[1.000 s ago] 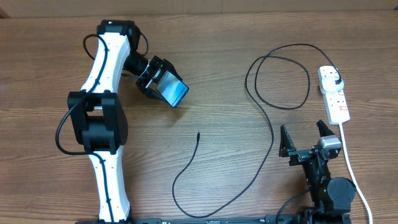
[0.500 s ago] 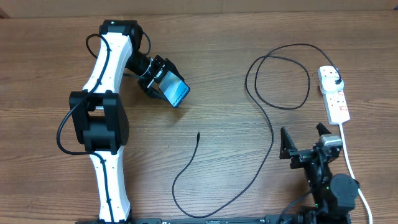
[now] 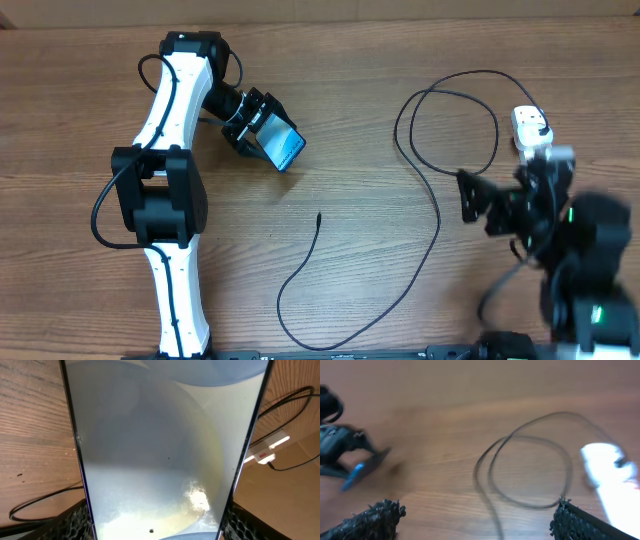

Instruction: Plug charger to phone and switch on socket

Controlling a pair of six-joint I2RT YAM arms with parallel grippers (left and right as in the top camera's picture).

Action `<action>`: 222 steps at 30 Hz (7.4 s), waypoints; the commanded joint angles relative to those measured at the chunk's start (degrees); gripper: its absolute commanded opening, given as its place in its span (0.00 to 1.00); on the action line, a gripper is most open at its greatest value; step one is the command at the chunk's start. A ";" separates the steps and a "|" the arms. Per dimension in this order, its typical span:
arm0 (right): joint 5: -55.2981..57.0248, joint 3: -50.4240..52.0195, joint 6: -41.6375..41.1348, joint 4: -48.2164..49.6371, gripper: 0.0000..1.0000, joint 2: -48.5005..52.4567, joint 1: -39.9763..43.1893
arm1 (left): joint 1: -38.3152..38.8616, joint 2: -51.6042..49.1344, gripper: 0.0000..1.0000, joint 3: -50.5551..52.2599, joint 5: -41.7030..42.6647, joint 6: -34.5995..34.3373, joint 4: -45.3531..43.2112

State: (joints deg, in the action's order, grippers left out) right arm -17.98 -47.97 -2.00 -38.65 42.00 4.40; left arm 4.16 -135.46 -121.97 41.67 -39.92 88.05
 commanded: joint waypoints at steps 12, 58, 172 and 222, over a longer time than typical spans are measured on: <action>-33.97 -15.58 -33.55 6.14 1.00 40.09 -0.22 | 0.37 -0.17 0.04 -1.62 0.96 -4.28 -0.50; -18.05 -15.37 -38.71 10.62 1.00 51.25 -20.83 | 17.90 -0.17 0.04 -1.62 -1.14 -44.19 -7.76; -23.50 -15.43 -84.06 21.55 0.04 51.23 -6.80 | 7.76 2.16 1.00 -1.73 8.24 -25.24 -21.51; -26.05 -15.43 -113.52 49.24 0.04 51.23 -13.20 | 17.20 13.75 1.00 -1.92 -15.98 -41.16 -35.60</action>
State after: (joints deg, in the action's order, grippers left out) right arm -40.66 -62.26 -112.53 8.05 93.51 -8.34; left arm 21.52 -121.95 -123.44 27.51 -78.83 52.51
